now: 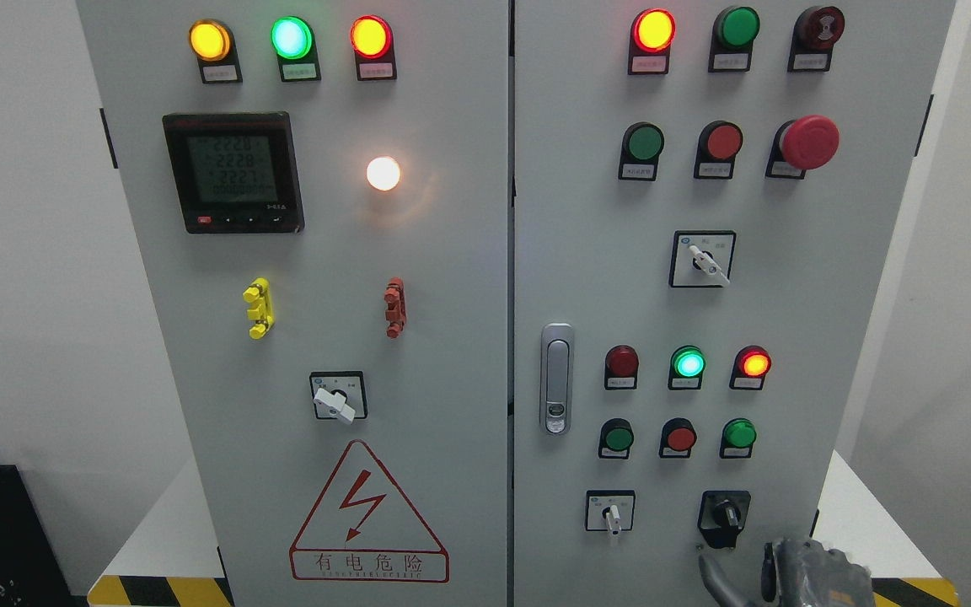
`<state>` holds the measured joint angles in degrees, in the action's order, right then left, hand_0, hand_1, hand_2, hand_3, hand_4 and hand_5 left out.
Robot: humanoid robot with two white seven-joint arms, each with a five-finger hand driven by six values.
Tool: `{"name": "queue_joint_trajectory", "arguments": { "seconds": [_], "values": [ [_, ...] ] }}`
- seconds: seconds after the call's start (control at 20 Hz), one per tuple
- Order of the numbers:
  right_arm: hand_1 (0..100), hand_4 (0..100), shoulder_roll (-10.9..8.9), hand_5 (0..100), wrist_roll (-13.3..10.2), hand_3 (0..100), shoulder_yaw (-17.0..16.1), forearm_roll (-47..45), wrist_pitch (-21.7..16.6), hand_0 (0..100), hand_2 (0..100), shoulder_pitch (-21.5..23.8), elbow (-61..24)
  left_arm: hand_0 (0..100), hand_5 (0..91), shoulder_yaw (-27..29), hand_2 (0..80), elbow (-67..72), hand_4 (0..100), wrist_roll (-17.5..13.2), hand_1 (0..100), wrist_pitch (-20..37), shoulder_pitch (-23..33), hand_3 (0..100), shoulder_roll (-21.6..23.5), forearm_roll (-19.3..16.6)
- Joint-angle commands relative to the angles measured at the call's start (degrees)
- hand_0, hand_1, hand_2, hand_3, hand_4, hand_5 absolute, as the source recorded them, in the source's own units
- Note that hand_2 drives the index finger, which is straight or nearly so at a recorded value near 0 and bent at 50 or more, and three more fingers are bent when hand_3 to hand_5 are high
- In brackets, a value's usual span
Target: Flip black knob to close circuit
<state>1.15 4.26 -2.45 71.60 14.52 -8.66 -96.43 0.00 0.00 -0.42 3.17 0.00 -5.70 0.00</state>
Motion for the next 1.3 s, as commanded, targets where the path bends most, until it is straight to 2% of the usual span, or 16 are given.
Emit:
{"name": "queue_joint_trajectory", "arguments": {
  "seconds": [0.0, 0.1, 0.15, 0.2, 0.25, 0.3, 0.35, 0.4, 0.45, 0.5, 0.55, 0.6, 0.7, 0.8, 1.0, 1.25],
  "values": [
    [0, 79, 2.80, 83, -1.0, 97, 0.3, -12.7, -0.2, 0, 78, 5.9, -9.1, 0, 0.0, 0.6, 0.0, -1.9, 3, 0.0, 0, 0.0, 1.9, 5, 0.1, 0.4],
    [0, 76, 3.07, 75, -1.0, 95, -0.4, -22.1, -0.8, 0, 68, 9.4, -13.8, 0, 0.0, 0.6, 0.0, -1.9, 3, 0.0, 0, 0.0, 1.9, 5, 0.0, 0.4],
    [0, 73, 3.16, 69, -0.7, 87, -1.5, -27.6, -1.1, 0, 60, 11.2, -16.5, 0, 0.0, 0.6, 0.0, -1.9, 3, 0.0, 0, 0.0, 1.9, 5, 0.0, 0.4],
    [1, 71, 3.25, 66, -0.1, 85, -2.6, -34.5, -1.9, 0, 56, 12.8, -18.9, 0, 0.0, 0.6, 0.0, -1.9, 3, 0.0, 0, 0.0, 1.9, 5, 0.1, 0.4],
    [1, 64, 3.16, 56, 0.7, 76, -3.6, -42.6, -3.0, 0, 46, 14.4, -20.6, 0, 0.0, 0.6, 0.0, -1.9, 3, 0.0, 0, 0.0, 1.9, 5, 0.0, 0.4],
    [1, 53, 3.16, 44, 2.3, 61, -4.7, -50.2, -4.4, 0, 37, 15.8, -21.8, 0, 0.0, 0.6, 0.0, -1.9, 3, 0.0, 0, 0.0, 1.9, 5, 0.1, 0.4],
    [1, 44, 3.25, 34, 4.2, 52, -6.3, -56.9, -5.9, 0, 30, 17.2, -22.6, 0, 0.0, 0.6, 0.0, -1.9, 3, 0.0, 0, 0.0, 1.9, 5, 0.0, 0.4],
    [1, 30, 3.16, 17, 6.3, 35, -8.2, -61.8, -7.3, 0, 19, 18.7, -23.0, 0, 0.0, 0.6, 0.0, -1.9, 3, 0.0, 0, 0.0, 1.9, 5, 0.0, 0.4],
    [0, 18, 3.25, 3, 8.7, 23, -9.8, -65.3, -8.6, 0, 11, 20.2, -23.0, 0, 0.0, 0.6, 0.0, -1.9, 3, 0.0, 0, 0.0, 1.9, 5, 0.1, 0.4],
    [0, 15, 3.25, 0, 11.2, 19, -11.0, -68.0, -9.8, 0, 8, 21.4, -22.9, 0, 0.0, 0.6, 0.0, -1.9, 3, 0.0, 0, 0.0, 1.9, 5, 0.0, 0.4],
    [0, 6, 3.51, 0, 13.4, 12, -12.3, -70.9, -11.3, 0, 2, 22.5, -22.7, 0, 0.0, 0.6, 0.0, -1.9, 3, 0.0, 0, 0.0, 1.9, 5, 0.0, 0.4],
    [0, 3, 3.51, 0, 15.2, 9, -13.5, -74.2, -12.5, 0, 0, 23.4, -22.5, 0, 0.0, 0.6, 0.0, -1.9, 3, 0.0, 0, 0.0, 1.9, 5, 0.0, 0.4],
    [0, 1, 3.60, 0, 18.1, 5, -15.3, -79.8, -13.6, 0, 0, 24.6, -22.3, 0, 0.0, 0.6, 0.0, -1.9, 3, 0.0, 0, 0.0, 1.9, 5, 0.0, 0.4],
    [0, 0, 3.60, 0, 19.7, 3, -16.4, -81.6, -13.8, 0, 0, 25.0, -21.9, 0, 0.0, 0.6, 0.0, -1.9, 3, 0.0, 0, 0.0, 1.9, 5, 0.0, 0.4],
    [0, 0, 4.13, 0, 21.5, 2, -16.8, -82.0, -16.4, 0, 0, 26.4, -21.3, 0, 0.0, 0.6, 0.0, -1.9, 3, 0.0, 0, 0.0, 1.9, 5, 0.1, 0.4],
    [0, 1, 4.21, 0, 21.6, 2, -15.7, -85.3, -19.2, 0, 0, 30.6, -21.2, 0, 0.0, 0.6, 0.0, -1.9, 3, 0.0, 0, 0.0, 1.9, 5, 0.0, 0.4]
  ]
}}
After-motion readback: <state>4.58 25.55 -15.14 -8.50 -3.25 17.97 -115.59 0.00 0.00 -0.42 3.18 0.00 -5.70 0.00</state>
